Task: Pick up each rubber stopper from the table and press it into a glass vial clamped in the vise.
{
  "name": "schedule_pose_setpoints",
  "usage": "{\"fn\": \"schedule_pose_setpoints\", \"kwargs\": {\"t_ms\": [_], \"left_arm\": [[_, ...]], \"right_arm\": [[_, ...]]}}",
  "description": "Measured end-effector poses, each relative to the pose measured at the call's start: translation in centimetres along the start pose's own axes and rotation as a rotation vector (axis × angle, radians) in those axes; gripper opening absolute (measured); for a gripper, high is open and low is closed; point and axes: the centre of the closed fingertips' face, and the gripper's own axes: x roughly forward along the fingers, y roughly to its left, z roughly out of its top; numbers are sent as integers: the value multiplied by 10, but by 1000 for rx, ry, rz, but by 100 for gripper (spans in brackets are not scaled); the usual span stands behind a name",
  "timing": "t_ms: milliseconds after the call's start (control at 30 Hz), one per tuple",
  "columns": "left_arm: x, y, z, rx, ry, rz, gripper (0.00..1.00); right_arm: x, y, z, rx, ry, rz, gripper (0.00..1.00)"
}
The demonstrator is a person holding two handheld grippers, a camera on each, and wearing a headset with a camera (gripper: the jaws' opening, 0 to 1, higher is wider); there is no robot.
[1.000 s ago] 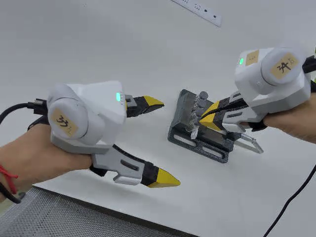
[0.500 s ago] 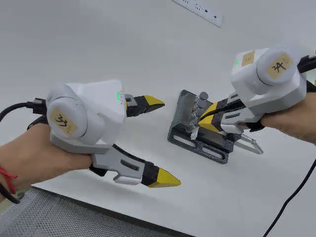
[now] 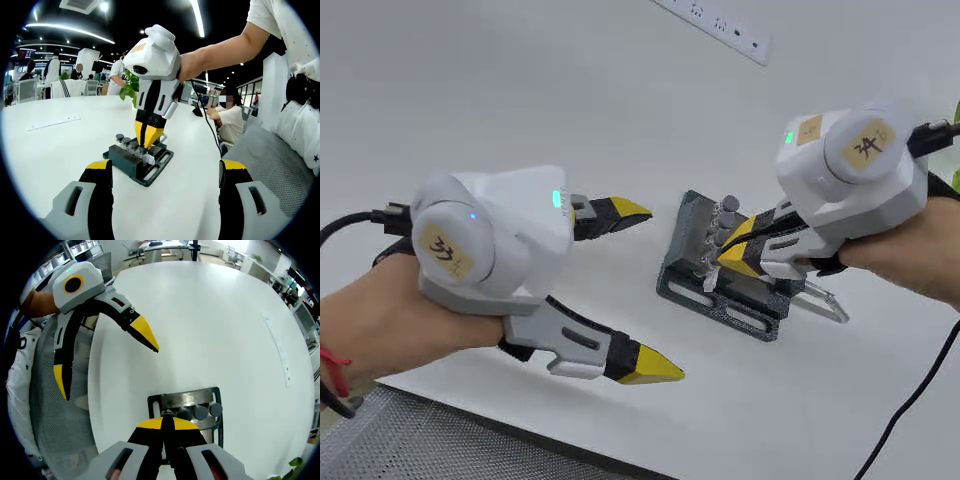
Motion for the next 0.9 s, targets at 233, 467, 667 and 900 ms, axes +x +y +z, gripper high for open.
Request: {"fn": "schedule_pose_setpoints", "kwargs": {"t_ms": [233, 467, 667, 900], "left_arm": [[1, 1, -1, -4, -5, 2, 86], [1, 1, -1, -7, -7, 3, 86], [2, 2, 0, -8, -11, 6, 86], [3, 2, 0, -10, -14, 6, 86]], "right_arm": [[1, 0, 1, 2, 11, 4, 0], [1, 0, 1, -8, 26, 4, 0], [1, -2, 1, -16, 39, 7, 0], [2, -1, 1, -44, 53, 0, 0]]}}
